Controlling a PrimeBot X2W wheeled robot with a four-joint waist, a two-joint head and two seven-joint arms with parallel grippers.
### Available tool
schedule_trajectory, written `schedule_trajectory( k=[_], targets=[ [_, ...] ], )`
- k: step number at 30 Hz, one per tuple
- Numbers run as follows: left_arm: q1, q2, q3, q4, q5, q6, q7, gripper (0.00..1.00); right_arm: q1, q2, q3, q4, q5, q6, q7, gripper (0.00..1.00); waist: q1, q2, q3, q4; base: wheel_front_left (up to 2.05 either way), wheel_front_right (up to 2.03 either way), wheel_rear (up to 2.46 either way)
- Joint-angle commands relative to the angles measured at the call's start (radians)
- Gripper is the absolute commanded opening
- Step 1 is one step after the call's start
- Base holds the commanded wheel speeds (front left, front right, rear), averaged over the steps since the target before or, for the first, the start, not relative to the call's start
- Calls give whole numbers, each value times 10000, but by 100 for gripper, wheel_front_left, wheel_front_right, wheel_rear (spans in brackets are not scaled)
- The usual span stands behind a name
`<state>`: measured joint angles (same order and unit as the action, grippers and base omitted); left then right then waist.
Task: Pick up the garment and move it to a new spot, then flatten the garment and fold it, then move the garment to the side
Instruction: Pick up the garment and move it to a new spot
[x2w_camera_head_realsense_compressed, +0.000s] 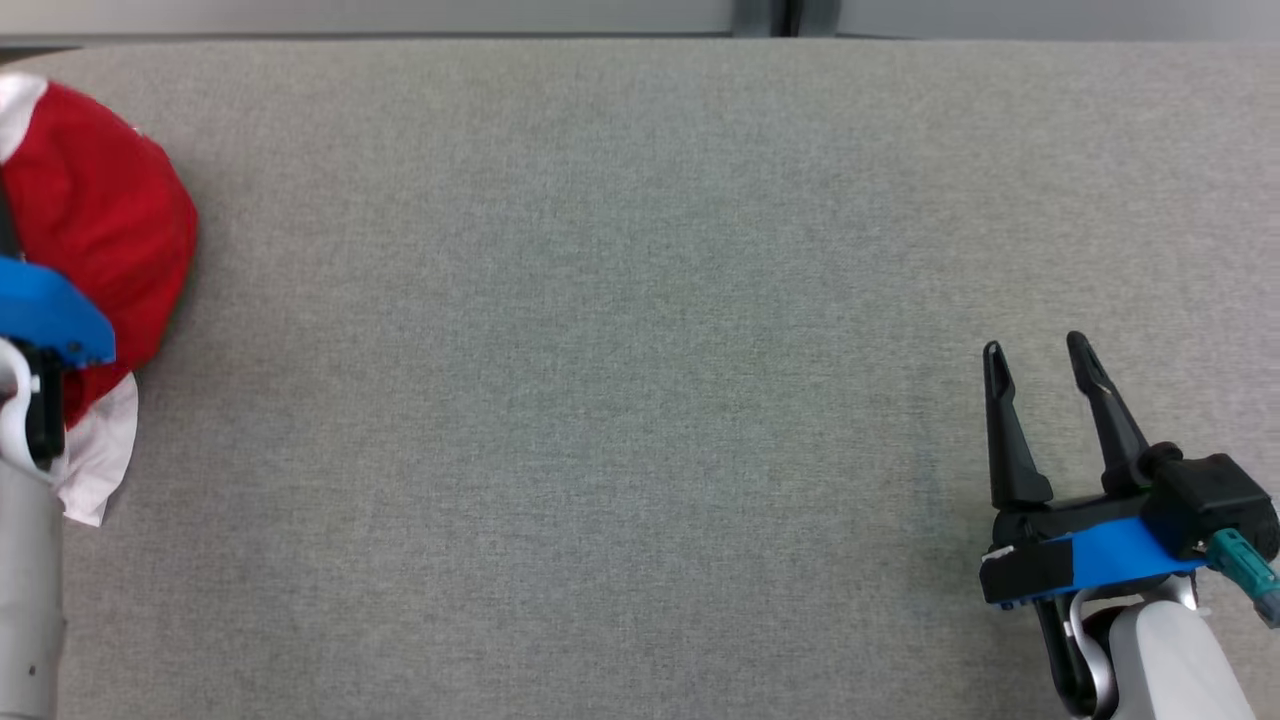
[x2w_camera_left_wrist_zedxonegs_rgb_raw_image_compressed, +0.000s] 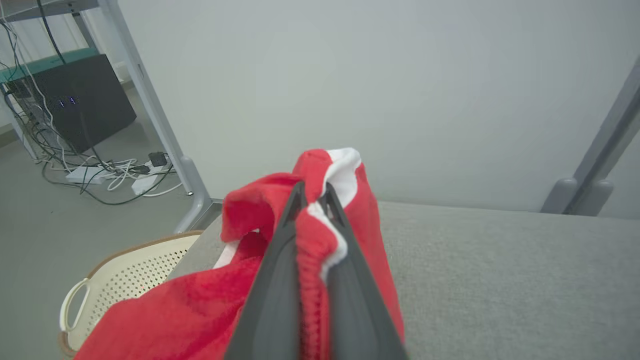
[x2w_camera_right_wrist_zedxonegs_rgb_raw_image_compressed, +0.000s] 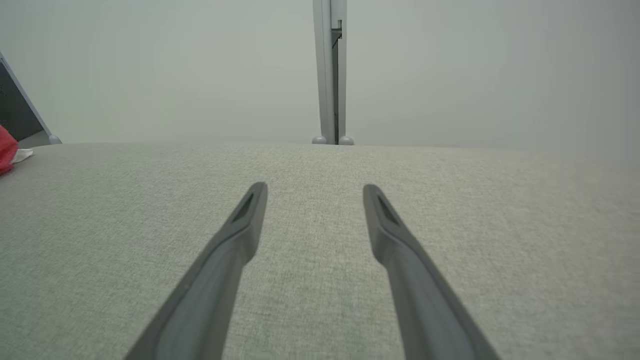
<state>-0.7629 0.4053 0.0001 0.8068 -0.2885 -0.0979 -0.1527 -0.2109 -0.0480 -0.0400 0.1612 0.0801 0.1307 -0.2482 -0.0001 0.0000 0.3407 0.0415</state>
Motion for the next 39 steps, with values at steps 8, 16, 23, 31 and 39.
schedule_trajectory(
  k=[8,16,23,31,39],
  targets=[
    [-864,-174,-694,-2208,349,-106,-83,0,230,-44,183,420,459,1,-151,100,1,0,-811,-647,0,0,0],
    [-1380,-417,-1312,-4728,460,-137,729,0,265,-44,365,524,893,1,-178,100,1,0,-1053,-1569,0,0,0],
    [-1784,-984,-2158,-6418,499,-152,1615,0,256,-42,482,411,1321,1,-177,100,1,0,-921,-2629,0,0,0],
    [-1088,-1819,-3236,-6196,332,-200,1702,0,254,-41,600,327,1586,1,-178,100,1,0,-738,-3223,0,0,0],
    [953,-2566,-4144,-5268,115,-155,1127,0,243,-43,570,326,1467,1,-180,100,1,0,-740,-3009,0,0,0]
  ],
)
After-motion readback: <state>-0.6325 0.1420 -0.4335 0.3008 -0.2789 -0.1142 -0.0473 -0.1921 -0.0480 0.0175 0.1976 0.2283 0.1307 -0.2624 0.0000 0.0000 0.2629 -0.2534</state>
